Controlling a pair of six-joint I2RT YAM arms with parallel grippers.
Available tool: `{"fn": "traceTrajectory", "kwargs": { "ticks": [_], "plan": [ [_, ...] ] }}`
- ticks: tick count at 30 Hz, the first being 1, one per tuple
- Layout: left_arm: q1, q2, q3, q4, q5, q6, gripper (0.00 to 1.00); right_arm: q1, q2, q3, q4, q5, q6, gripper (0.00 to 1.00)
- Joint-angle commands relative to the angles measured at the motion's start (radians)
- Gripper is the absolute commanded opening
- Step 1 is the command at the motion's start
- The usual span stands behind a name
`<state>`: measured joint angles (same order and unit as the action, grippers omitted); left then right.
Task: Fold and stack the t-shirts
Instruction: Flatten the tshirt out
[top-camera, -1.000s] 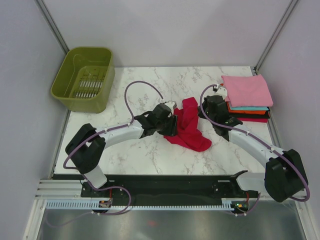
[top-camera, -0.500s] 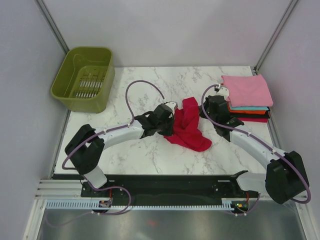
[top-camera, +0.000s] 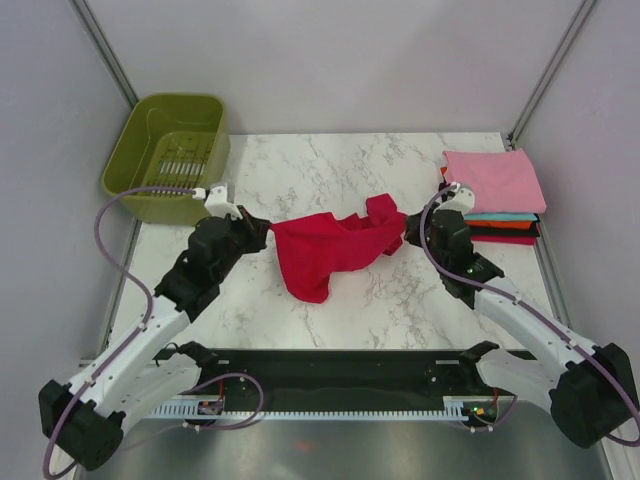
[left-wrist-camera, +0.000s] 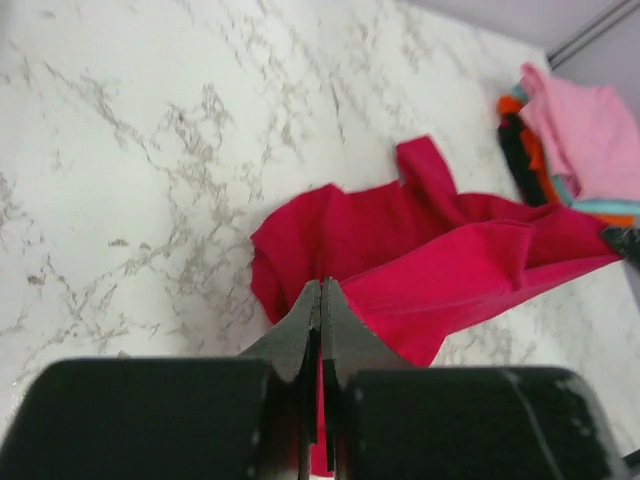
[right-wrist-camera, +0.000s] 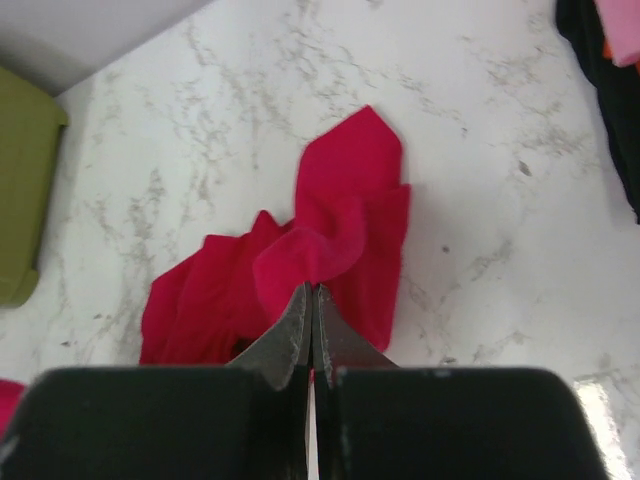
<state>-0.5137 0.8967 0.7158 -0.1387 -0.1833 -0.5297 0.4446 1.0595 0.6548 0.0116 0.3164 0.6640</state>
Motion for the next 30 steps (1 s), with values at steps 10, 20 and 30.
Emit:
{"fn": "traceTrajectory", "kwargs": {
  "ticks": [10,20,30],
  "plan": [
    [0.0,-0.067,0.402,-0.048,-0.033,0.028,0.02,0.114,-0.187,0.115,0.062,0.113,-0.173,0.0],
    [0.0,0.198,1.249,-0.275,0.361,0.112,0.02,0.114,-0.293,0.491,-0.093,-0.039,-0.268,0.01],
    [0.0,0.355,1.504,-0.481,0.086,0.132,0.02,0.112,-0.07,0.739,-0.237,-0.201,-0.213,0.13]
  ]
}}
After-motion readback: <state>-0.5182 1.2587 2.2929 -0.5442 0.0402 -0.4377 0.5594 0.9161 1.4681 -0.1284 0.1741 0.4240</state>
